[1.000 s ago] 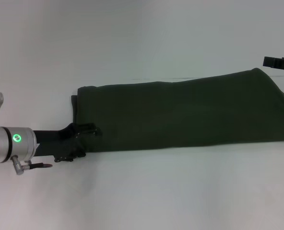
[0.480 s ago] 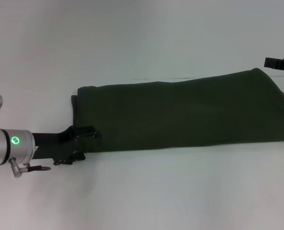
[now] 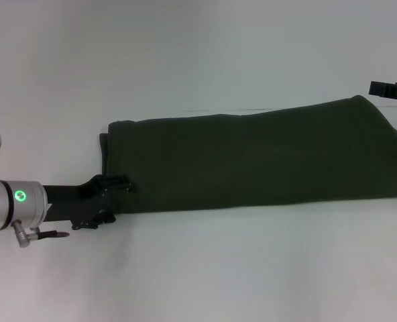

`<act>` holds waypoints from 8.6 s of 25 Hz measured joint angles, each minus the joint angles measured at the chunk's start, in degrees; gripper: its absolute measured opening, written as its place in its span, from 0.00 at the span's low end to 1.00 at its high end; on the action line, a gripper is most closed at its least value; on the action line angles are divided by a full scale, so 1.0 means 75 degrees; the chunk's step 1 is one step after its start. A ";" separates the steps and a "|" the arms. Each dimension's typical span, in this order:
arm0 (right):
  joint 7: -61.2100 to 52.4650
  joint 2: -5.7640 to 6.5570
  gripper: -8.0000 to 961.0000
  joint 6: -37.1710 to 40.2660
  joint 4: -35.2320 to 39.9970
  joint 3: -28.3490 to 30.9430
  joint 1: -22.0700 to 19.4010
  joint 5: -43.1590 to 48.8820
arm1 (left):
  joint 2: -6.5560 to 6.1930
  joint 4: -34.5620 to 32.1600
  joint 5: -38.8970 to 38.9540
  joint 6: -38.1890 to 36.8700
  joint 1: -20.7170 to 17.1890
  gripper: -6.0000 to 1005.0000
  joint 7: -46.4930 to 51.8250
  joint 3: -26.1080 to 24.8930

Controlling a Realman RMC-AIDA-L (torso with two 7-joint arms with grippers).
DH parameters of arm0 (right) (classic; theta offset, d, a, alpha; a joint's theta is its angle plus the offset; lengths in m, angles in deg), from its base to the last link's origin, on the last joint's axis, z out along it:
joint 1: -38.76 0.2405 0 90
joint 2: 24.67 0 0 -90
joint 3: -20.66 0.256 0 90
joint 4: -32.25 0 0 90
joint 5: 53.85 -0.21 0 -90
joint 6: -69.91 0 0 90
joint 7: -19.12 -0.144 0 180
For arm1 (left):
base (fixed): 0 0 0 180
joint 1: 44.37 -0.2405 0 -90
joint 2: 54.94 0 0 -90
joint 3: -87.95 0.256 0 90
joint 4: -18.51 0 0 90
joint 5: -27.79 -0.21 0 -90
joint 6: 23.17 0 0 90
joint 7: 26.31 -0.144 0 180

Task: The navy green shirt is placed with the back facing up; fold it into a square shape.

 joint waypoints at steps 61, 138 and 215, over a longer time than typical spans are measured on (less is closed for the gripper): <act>-0.0009 0.0002 0.81 0.0040 0.0000 0.0012 -0.0058 -0.0071 | 0.0023 -0.0001 -0.0151 0.0482 0.0189 0.51 -0.1195 0.0041; 0.0605 0.0327 0.80 0.1415 0.0006 0.0969 -0.1533 -0.1044 | 0.0678 0.4599 0.8810 -0.0124 0.1895 0.04 -0.6940 0.3895; -0.1439 -0.1007 0.80 -0.2106 -0.2708 -0.2221 0.0932 0.0226 | 0.0544 0.0187 0.5390 -0.3148 -0.1864 0.92 -1.0005 0.2484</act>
